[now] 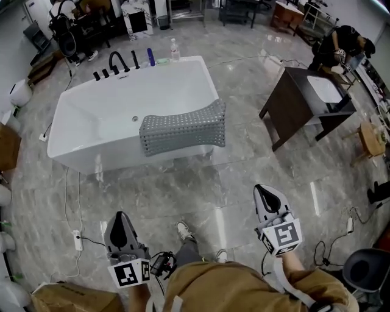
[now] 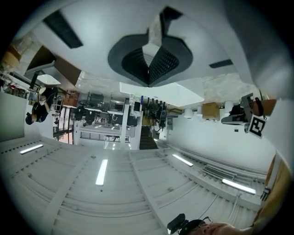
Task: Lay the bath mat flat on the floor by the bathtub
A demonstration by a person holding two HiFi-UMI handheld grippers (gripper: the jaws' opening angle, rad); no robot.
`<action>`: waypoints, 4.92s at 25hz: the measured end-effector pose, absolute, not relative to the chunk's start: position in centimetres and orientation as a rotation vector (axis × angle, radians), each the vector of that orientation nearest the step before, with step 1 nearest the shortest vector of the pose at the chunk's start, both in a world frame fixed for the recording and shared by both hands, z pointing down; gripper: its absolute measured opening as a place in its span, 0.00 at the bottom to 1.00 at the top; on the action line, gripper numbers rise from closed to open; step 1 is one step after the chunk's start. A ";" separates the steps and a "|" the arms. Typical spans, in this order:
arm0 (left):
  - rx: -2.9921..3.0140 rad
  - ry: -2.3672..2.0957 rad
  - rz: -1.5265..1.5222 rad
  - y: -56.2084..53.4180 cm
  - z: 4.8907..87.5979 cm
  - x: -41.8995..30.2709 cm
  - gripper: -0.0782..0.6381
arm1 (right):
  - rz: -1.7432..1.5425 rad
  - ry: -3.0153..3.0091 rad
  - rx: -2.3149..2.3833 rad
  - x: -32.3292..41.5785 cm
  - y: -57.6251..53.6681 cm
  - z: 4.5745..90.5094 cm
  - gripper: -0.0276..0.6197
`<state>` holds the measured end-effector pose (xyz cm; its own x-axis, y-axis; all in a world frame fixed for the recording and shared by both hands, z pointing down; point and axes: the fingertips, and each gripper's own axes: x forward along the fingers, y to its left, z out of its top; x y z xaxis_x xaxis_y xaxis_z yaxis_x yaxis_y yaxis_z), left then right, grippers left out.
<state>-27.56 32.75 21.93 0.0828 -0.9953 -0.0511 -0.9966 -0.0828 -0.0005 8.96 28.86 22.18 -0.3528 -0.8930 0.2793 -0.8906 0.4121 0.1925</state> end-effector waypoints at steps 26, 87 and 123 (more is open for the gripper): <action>-2.434 1.983 -0.048 16.4 23.7 -29.9 0.12 | 0.046 -2.221 1.553 3.6 19.1 22.7 0.05; -2.626 2.242 -0.849 -13.2 72.8 -30.5 0.60 | 0.533 -2.114 1.350 17.0 -17.5 70.0 0.49; -2.746 2.127 -0.982 -17.3 77.4 -29.0 0.66 | 0.850 -2.144 1.316 16.9 -20.9 75.7 0.54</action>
